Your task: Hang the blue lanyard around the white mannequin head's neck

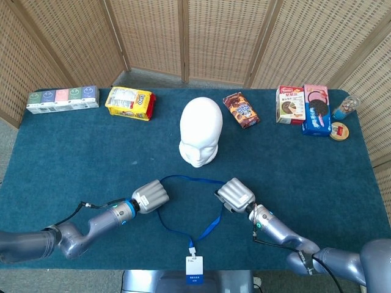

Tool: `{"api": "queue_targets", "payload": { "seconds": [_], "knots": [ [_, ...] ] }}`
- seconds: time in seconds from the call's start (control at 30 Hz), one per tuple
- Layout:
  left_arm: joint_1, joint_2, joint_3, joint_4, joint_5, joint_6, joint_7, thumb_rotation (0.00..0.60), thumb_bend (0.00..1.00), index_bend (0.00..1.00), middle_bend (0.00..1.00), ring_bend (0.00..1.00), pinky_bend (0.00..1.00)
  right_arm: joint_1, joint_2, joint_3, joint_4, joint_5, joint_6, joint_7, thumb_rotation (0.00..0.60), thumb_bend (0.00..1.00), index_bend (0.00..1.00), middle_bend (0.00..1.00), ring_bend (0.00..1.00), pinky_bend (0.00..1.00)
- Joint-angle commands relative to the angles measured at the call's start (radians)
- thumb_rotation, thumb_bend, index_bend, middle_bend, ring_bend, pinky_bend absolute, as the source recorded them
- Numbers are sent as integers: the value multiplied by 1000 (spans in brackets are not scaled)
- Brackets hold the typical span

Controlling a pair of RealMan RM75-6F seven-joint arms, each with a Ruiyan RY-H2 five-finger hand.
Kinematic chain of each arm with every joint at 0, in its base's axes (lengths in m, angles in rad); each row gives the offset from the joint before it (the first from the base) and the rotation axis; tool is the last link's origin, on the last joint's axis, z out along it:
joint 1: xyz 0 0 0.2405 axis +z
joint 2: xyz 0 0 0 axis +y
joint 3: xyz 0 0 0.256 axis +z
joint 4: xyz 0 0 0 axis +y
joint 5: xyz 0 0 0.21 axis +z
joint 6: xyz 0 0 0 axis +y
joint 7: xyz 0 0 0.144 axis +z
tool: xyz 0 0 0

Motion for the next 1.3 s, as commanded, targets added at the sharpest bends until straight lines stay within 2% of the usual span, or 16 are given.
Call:
{"api": "queue_targets", "payload": {
  "seconds": [0.03,0.3,0.73,0.97,1.3],
  "knots": [
    [-1,-3,3,2,-2,4,0,597,342,561,1000,1000,1000,0,-2,1,1,2,-1,-1,600,447,733,1000,1000,1000],
    [-5,-4,7,1,-8,13,-2,596,359,615,1000,1000,1000,-1,-4,3,0,6,-1,1,600,447,739,1000,1000,1000],
    [-10,-7,11,-9,-28,20,-3,598,407,631,1000,1000,1000,-5,-5,7,-3,15,2,2,600,447,751,1000,1000,1000],
    [7,22,14,-34,-3,60,-49,599,417,635,1000,1000,1000,-8,1,15,-15,15,15,12,600,448,769,1000,1000,1000],
    [61,92,14,-91,65,170,-154,596,421,635,1000,1000,1000,-30,47,27,-90,10,64,43,600,448,777,1000,1000,1000]
  ]
}}
